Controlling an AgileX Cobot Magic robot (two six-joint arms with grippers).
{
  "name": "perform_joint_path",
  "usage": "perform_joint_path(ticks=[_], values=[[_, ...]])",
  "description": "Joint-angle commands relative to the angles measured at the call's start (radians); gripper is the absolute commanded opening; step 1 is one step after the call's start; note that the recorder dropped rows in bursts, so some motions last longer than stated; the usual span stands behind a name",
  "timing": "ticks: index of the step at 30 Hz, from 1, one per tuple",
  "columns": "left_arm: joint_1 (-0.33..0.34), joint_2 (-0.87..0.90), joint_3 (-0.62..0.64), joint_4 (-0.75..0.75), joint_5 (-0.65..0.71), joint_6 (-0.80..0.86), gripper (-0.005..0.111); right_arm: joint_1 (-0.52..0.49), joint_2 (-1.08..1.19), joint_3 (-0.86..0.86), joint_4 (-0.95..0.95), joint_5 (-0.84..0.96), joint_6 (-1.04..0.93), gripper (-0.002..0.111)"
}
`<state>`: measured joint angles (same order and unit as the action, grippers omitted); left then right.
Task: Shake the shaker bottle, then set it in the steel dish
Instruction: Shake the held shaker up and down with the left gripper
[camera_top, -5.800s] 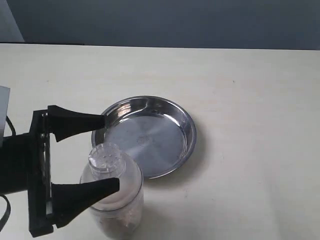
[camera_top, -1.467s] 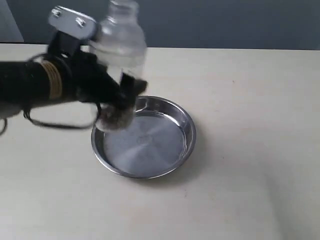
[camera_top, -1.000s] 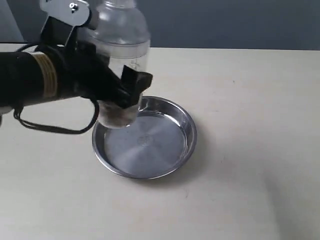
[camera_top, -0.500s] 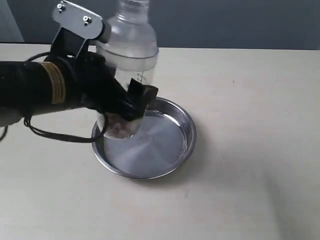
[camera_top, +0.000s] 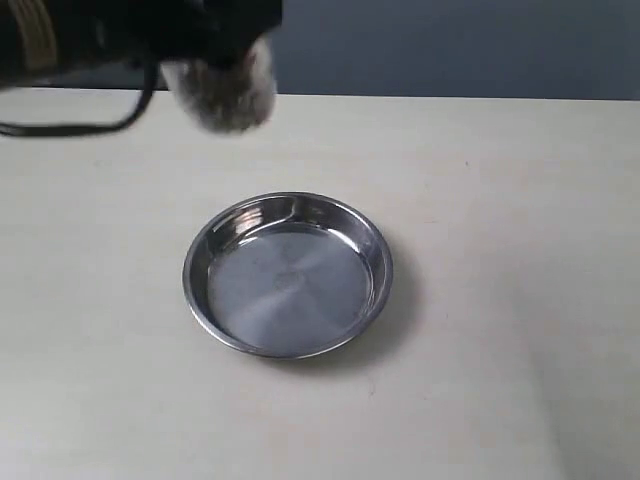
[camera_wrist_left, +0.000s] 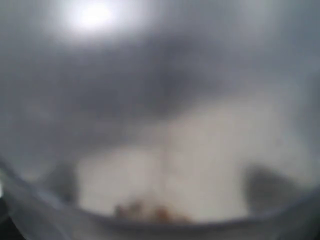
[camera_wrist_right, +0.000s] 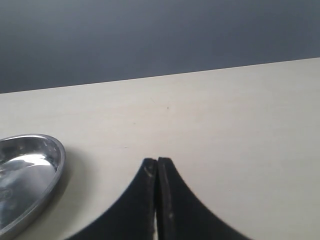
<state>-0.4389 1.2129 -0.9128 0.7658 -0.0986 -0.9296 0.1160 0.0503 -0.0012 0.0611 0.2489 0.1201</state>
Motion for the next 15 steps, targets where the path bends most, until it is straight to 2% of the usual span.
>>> perform_joint_path(ticks=[1,2,4,6,7,9,11,13,15], values=[[-0.019,0.08,0.107,-0.023,0.118,-0.036,0.0,0.003,0.004,0.001,-0.004,-0.016,-0.004,-0.001],[-0.022,0.115,0.138,-0.036,0.133,-0.038,0.0,0.003,0.004,0.001,-0.004,-0.016,-0.004,-0.001],[-0.036,0.094,0.14,-0.015,0.066,-0.027,0.0,0.003,0.004,0.001,-0.004,-0.016,-0.004,-0.001],[-0.054,-0.001,0.081,0.071,-0.069,-0.019,0.0,0.003,0.004,0.001,-0.004,-0.016,-0.004,-0.001],[-0.056,-0.037,0.056,0.075,-0.094,-0.024,0.0,0.003,0.004,0.001,-0.004,-0.016,-0.004,-0.001],[-0.07,-0.034,0.081,0.06,-0.078,-0.026,0.0,0.003,0.004,0.001,-0.004,-0.016,-0.004,-0.001],[-0.069,0.055,0.167,0.058,-0.021,0.0,0.0,0.003,0.004,0.001,-0.004,-0.016,-0.004,-0.001],[-0.058,0.117,0.172,0.016,-0.005,-0.031,0.0,0.003,0.004,0.001,-0.004,-0.016,-0.004,-0.001],[-0.067,0.06,0.129,0.041,-0.151,-0.03,0.0,0.003,0.004,0.001,-0.004,-0.012,-0.004,-0.001]])
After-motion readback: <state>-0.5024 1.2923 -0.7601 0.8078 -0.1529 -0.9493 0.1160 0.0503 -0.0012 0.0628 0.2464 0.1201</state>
